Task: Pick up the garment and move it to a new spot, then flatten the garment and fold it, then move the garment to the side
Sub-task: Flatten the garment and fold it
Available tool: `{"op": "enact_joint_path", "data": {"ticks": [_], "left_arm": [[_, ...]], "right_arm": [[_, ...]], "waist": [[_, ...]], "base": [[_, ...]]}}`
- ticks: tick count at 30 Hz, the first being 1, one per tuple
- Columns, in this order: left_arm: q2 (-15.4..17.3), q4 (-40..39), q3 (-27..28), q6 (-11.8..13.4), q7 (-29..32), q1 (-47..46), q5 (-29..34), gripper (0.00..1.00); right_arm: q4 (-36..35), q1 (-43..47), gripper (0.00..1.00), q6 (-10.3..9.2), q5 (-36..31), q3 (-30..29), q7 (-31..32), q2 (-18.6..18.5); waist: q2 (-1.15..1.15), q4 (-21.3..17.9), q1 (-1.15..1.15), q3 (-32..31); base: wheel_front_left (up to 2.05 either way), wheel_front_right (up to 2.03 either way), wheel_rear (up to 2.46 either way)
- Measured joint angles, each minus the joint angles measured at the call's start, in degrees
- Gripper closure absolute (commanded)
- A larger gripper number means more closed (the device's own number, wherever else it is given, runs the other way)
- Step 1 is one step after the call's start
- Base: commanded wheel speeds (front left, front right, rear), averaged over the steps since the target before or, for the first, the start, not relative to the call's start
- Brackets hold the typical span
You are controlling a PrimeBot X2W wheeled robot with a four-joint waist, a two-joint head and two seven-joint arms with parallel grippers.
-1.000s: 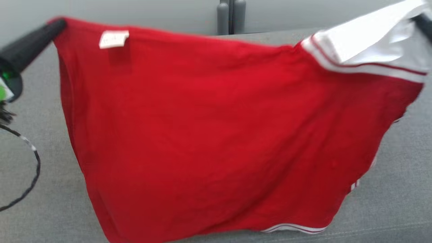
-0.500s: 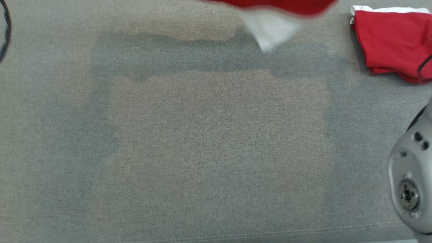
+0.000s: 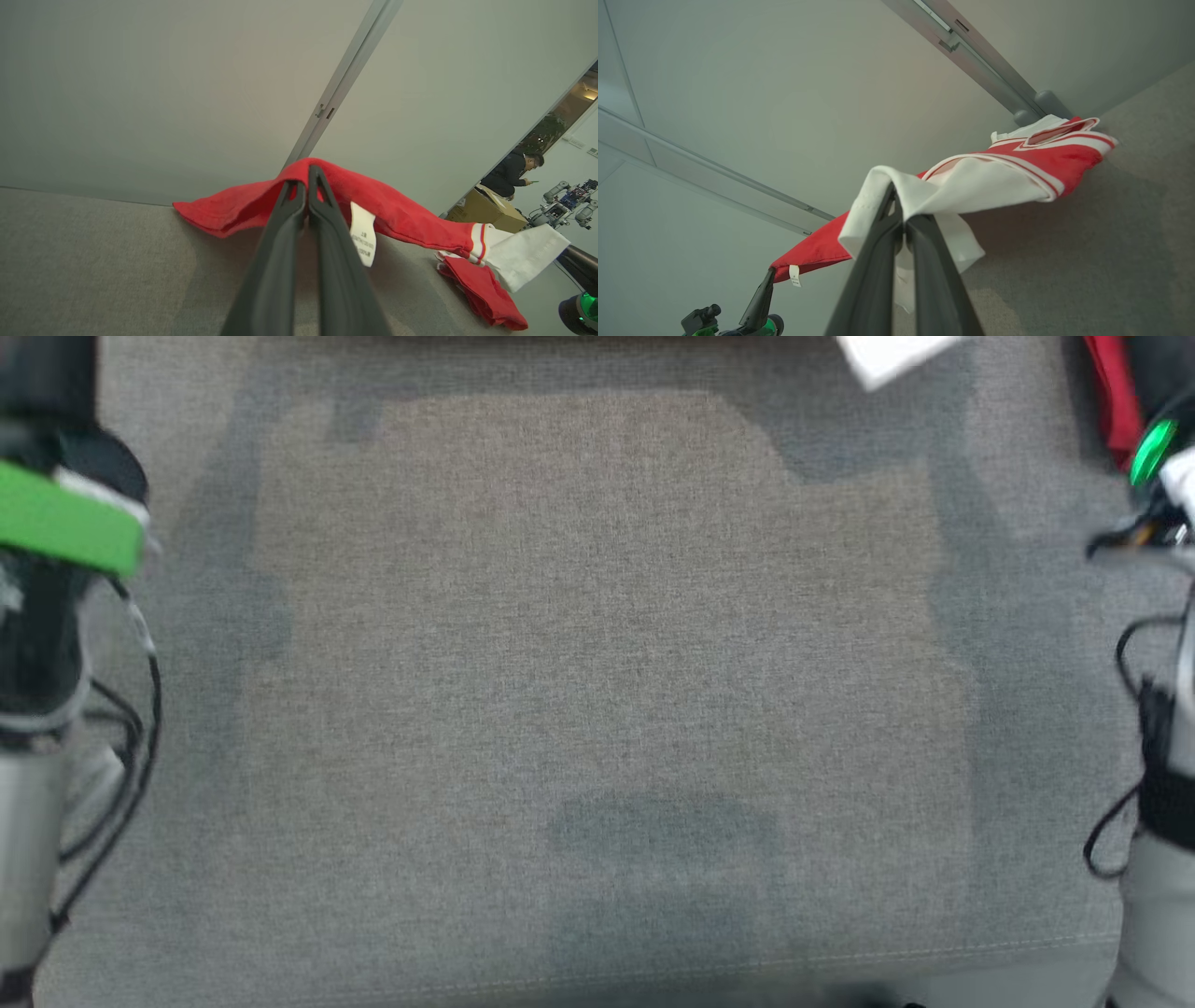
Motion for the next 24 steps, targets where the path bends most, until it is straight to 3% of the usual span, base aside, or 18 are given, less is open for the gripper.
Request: {"op": "enact_joint_path", "data": {"ticks": [4,8,15,24], "left_arm": [[-0.7,6.3,-1.6,-1.5,-4.8,12.4,2.3,1.0],[-2.3,10.9,-1.2,-2.1,-9.4,17.4,2.3,1.0],[-3.5,13.8,-0.5,-3.1,-13.7,19.8,1.5,1.0],[-4.7,15.6,-1.5,-3.7,-13.7,25.7,0.7,1.0]], "right_arm": [[1.1,14.1,1.0,-0.01,1.9,0.6,-2.4,0.3],[3.9,23.3,1.0,0.8,4.1,2.6,-5.4,0.8],[5.8,30.3,1.0,4.69,4.0,5.8,-7.5,1.0],[6.8,36.3,1.0,6.88,-2.0,5.7,-8.9,-1.0]], "waist": [[0.0,-0.4,0.0,1.8],[0.0,-0.8,0.0,1.0],[0.0,-1.2,0.0,-2.7],[0.0,-0.9,0.0,-7.5]], "base": [[0.0,0.0,0.0],[0.0,0.0,0.0],[0.0,0.0,0.0],[0.0,0.0,0.0]]}}
